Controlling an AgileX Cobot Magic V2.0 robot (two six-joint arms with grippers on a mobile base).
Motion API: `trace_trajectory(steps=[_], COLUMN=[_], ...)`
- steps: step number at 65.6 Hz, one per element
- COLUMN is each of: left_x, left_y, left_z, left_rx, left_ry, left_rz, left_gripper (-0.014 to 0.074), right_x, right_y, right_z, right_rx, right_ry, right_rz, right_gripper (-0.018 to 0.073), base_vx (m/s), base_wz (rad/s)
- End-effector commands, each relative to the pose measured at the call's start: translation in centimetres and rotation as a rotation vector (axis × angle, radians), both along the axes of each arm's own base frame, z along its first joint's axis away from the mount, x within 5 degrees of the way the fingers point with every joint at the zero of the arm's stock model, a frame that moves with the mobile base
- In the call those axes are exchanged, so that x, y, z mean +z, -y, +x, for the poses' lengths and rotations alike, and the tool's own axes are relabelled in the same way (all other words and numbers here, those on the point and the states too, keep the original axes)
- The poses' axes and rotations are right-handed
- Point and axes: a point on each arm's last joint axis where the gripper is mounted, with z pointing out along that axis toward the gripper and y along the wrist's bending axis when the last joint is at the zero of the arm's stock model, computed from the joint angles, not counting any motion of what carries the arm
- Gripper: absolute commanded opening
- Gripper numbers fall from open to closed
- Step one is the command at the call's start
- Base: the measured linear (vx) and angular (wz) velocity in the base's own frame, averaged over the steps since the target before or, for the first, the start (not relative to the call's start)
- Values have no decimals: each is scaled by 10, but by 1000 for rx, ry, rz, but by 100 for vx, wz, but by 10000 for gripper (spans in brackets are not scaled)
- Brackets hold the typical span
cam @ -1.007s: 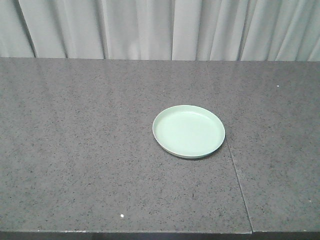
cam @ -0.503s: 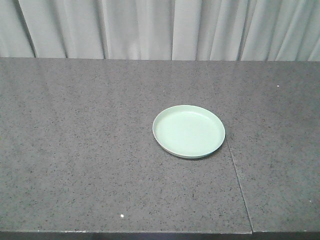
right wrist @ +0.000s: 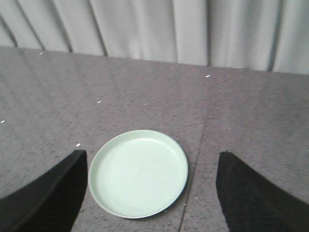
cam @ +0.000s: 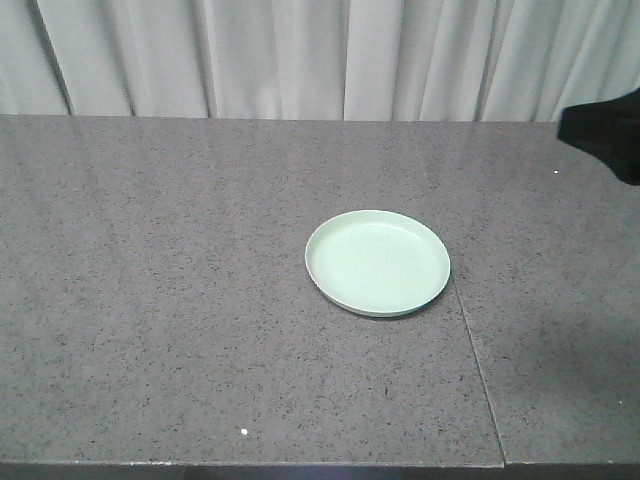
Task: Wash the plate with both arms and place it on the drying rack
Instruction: 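Lower the right gripper over the pale green plate's rim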
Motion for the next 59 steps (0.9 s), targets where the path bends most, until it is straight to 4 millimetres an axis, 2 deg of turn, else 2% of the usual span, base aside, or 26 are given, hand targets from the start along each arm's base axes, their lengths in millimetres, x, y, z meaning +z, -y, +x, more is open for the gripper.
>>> trace_trajectory(steps=[1, 9, 18, 31, 42, 52, 59], left_x=[0, 0, 0, 0, 0, 0, 0], left_y=[1, 1, 1, 1, 1, 1, 1], left_z=[-1, -1, -1, -1, -1, -1, -1], left_rx=[-17, -17, -17, -17, -17, -17, -17], left_ry=[65, 65, 65, 65, 65, 65, 65], left_rz=[-11, -11, -11, -11, -11, -11, -11], left_gripper=[-6, -6, -6, -6, -6, -6, -6], right_x=[11, 3, -22, -67, -96, -124, -139], right_y=[-9, -28, -53, -55, -68, -67, -68], right_z=[25, 61, 104, 154, 181, 204, 213], right_rx=[119, 224, 270, 134, 100, 36, 42], right_ry=[12, -42, -143, -332, -418, -517, -570], right_rz=[32, 26, -48, -199, -286, -327, -345], right_gripper=[490, 460, 460, 460, 460, 460, 460], base_vx=[0, 0, 0, 0, 0, 0, 0], base_wz=[0, 0, 0, 0, 0, 0, 0])
